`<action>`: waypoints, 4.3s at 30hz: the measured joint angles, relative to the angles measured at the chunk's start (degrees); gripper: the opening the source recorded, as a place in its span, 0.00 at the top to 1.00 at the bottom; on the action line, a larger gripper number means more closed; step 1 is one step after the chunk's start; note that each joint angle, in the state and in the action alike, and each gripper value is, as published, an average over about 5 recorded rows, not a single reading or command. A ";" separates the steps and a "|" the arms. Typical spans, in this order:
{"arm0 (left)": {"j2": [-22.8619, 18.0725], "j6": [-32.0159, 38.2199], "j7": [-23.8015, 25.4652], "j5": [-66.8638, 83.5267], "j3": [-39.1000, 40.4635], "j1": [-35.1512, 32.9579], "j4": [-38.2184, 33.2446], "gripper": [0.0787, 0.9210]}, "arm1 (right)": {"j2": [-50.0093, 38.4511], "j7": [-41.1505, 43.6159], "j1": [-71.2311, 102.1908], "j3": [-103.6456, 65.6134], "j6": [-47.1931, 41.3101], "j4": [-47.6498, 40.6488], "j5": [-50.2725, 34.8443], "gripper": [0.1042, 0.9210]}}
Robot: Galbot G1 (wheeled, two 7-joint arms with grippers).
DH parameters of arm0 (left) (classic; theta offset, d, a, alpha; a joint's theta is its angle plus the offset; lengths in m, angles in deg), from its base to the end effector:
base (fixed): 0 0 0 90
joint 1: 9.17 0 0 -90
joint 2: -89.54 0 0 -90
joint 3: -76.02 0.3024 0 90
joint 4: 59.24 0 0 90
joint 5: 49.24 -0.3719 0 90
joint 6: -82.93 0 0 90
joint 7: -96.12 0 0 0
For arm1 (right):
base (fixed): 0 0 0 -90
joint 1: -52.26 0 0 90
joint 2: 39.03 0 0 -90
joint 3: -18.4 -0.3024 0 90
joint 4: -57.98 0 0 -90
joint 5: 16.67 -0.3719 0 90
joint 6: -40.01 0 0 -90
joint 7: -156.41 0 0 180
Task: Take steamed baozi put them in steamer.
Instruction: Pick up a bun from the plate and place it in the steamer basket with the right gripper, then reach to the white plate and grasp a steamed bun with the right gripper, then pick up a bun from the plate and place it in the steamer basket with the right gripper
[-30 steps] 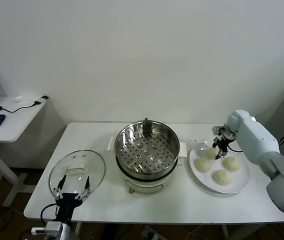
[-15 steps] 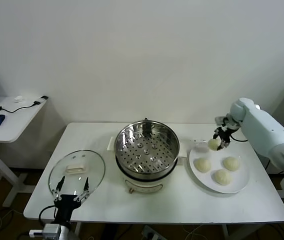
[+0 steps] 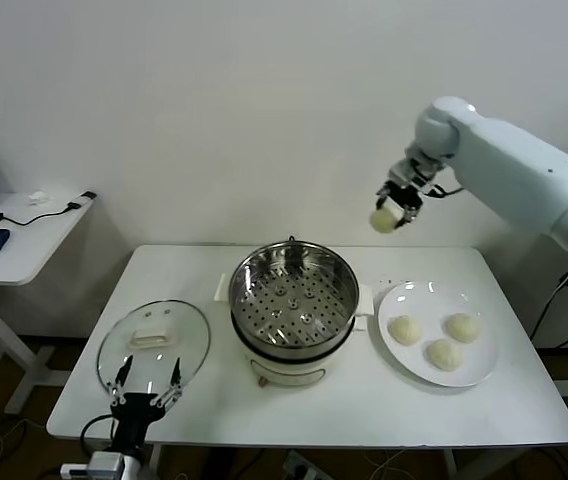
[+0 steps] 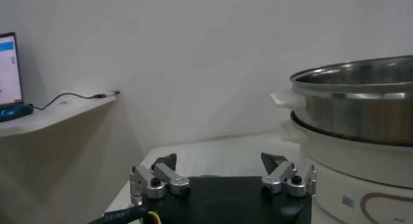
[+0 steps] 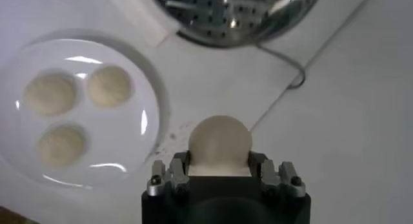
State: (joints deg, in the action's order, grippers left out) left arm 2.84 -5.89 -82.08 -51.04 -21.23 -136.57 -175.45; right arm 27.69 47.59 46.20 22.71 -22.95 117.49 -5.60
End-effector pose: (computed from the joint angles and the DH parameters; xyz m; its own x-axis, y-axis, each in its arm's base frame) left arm 0.1807 0.0500 -0.3087 -0.9840 -0.0537 0.1698 -0.0285 0.9887 0.1473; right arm 0.5767 0.0995 0.0370 -0.3268 -0.0727 0.9423 -0.3806 -0.9025 -0.2016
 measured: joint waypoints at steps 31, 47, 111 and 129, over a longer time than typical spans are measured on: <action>0.05 -1.20 -0.21 0.96 -0.50 -1.89 -1.36 0.12 | 11.72 -5.95 17.59 -6.14 10.92 -3.01 24.28 0.38; 0.12 -1.23 -0.33 0.93 -0.58 -1.93 -0.90 0.12 | 9.04 -5.62 14.19 -5.75 10.74 -0.89 18.51 0.12; -0.59 -0.99 -0.34 1.30 -1.01 -2.49 -0.57 0.12 | -15.69 -6.87 32.54 -10.79 -33.28 -11.80 -16.38 0.21; -0.54 -1.00 -0.32 1.05 -1.05 -2.47 -0.43 0.12 | -15.64 -5.79 30.84 -10.49 -33.42 -12.64 -17.89 0.44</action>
State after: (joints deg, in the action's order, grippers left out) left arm 2.30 -6.90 -82.40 -49.98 -22.28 -139.04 -175.88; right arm 12.06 41.79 77.04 12.22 -56.37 104.85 -23.50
